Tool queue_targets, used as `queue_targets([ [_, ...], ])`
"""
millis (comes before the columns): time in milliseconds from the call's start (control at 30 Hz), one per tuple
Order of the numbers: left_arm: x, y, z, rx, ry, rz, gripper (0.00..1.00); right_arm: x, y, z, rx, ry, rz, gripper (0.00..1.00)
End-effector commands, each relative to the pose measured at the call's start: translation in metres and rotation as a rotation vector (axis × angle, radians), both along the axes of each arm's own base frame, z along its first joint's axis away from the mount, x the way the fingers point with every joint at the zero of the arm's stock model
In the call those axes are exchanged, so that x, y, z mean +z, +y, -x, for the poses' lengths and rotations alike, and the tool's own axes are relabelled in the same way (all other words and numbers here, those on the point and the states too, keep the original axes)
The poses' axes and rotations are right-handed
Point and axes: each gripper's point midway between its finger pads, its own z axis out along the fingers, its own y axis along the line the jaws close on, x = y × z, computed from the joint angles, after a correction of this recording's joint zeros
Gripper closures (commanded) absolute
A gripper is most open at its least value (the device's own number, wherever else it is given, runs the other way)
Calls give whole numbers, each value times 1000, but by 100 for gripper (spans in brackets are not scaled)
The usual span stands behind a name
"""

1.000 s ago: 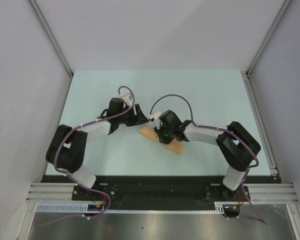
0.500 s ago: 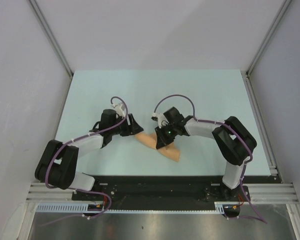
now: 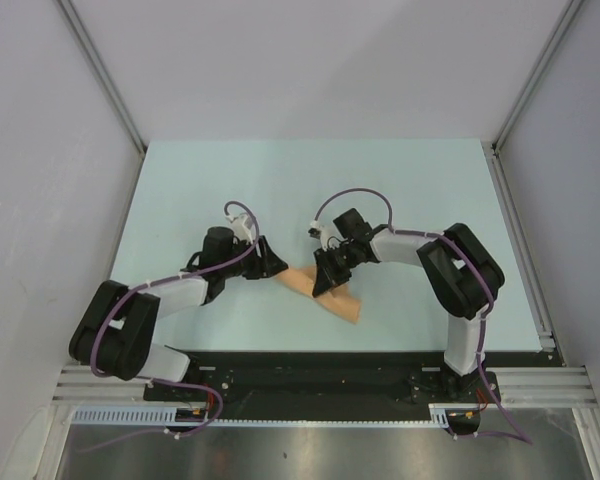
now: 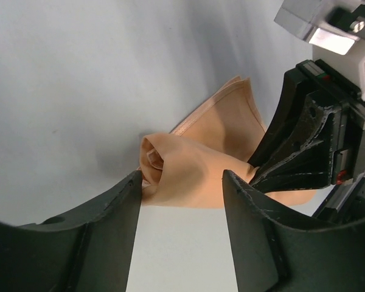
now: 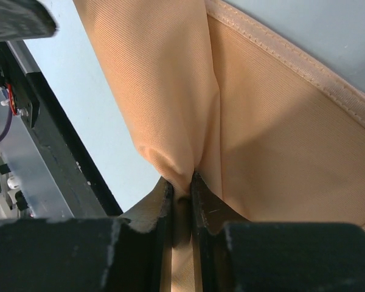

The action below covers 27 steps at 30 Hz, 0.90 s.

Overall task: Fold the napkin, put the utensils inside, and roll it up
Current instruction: Roll the napkin with the utensil

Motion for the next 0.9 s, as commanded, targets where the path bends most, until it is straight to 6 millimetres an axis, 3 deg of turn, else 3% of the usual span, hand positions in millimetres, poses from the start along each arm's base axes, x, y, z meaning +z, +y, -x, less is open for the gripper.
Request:
queue_targets([
  [0,13,-16,-12,-49,-56,35,44,-27,-14,19,3,114,94,93],
  [67,9,-18,-12,-56,-45,37,48,-28,-15,19,5,122,91,93],
  [167,8,-23,-14,-66,-44,38,64,-26,-15,16,-5,124,83,90],
  [200,8,-23,-14,-68,-42,37,74,-22,-15,13,-12,117,77,87],
  [367,7,-25,-22,-61,-31,30,100,2,-15,1,-20,67,56,54],
  [500,3,-27,-26,-60,-10,23,100,26,-17,-11,-34,-1,60,41],
  [633,-1,-27,-29,-54,16,10,100,57,-18,-25,-73,-128,44,37],
  [767,-4,-28,-32,-54,34,4,100,75,-18,-31,-114,-319,71,34],
  [800,-7,-28,-31,-55,43,-1,100,78,-20,-40,-144,-392,92,34],
  [867,-8,-29,-33,-55,51,-4,100,86,-20,-37,-145,-482,102,32],
])
